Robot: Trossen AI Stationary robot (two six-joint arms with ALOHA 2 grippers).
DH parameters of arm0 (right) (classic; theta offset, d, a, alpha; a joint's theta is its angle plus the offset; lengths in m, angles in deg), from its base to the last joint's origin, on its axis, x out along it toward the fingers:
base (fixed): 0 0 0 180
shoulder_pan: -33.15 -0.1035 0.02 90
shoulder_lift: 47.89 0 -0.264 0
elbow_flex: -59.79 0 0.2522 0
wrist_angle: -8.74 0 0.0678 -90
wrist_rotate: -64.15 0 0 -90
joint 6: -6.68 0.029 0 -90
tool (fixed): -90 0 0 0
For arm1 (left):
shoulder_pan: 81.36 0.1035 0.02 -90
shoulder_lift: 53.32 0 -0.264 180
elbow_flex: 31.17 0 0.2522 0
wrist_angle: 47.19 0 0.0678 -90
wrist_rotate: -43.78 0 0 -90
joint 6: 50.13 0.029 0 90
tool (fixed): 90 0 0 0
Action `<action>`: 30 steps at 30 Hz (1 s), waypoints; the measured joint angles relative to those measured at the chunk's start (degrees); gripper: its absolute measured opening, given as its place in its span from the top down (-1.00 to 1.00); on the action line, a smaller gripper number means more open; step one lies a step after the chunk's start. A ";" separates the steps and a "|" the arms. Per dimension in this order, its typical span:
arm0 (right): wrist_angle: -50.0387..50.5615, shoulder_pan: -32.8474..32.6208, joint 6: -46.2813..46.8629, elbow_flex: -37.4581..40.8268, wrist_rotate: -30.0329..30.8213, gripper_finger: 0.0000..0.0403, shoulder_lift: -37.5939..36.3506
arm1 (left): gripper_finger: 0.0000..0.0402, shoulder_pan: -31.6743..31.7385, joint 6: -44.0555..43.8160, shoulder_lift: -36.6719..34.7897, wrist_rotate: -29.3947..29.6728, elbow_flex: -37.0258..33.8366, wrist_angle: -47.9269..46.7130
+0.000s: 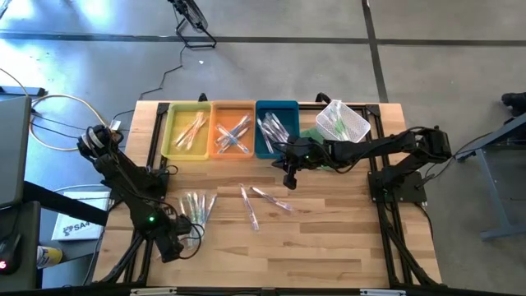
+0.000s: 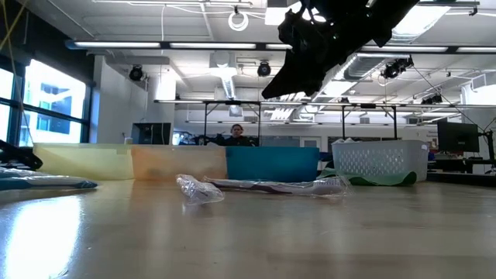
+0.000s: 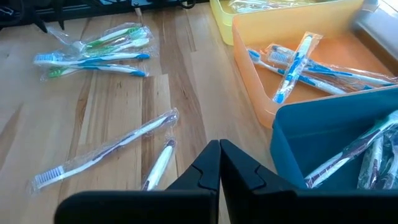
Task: Pick & Place Toothbrushes
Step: Put the yellow toothbrush into the yellow bin
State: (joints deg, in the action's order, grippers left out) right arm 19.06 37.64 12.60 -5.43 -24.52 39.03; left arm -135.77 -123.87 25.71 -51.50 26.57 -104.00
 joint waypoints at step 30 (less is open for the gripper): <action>0.22 0.00 0.07 0.00 0.07 0.99 0.02 | -0.01 0.00 -0.35 -0.18 2.93 -7.38 11.50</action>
State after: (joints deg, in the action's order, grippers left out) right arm 19.28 37.64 12.66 -5.43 -24.46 39.05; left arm -135.77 -124.22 25.53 -48.57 19.19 -92.50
